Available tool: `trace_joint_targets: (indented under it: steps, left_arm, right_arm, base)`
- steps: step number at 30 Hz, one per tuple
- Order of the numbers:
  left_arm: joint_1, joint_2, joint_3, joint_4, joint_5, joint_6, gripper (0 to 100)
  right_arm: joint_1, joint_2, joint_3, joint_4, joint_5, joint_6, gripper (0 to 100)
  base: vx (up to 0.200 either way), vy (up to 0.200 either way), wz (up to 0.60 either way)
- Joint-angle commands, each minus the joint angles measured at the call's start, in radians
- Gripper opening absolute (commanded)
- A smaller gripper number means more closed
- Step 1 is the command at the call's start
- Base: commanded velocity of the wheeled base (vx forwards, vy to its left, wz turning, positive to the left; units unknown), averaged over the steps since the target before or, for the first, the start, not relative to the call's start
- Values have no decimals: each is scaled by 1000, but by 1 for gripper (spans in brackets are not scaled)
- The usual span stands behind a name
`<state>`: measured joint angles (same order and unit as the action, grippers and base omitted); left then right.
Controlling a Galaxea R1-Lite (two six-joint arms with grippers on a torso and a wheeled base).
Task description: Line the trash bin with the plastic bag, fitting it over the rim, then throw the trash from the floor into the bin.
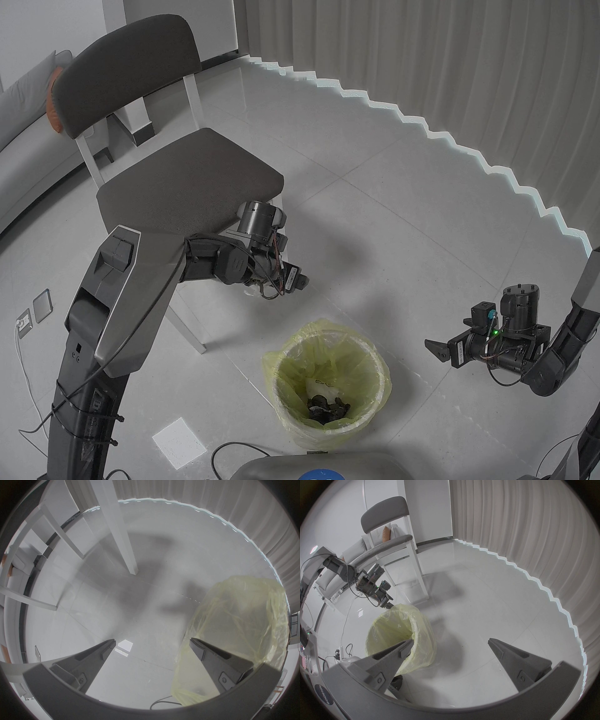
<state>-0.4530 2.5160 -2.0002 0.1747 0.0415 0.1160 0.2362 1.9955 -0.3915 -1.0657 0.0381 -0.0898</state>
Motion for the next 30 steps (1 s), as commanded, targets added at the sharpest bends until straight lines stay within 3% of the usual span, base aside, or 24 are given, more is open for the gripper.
trace_joint_targets:
  steps: [1,14,30]
  left_arm:
    - [-29,-34,0,-7,0,1,100]
    - [-58,12,0,-69,1,1,100]
    - [-44,118,118,-159,3,2,100]
  right_arm:
    - [2,-3,2,0,0,-1,100]
    - [2,0,3,0,0,1,100]
    - [0,6,-1,0,0,1,100]
  base:
    - [0,0,0]
    - [0,0,0]
    - [0,0,0]
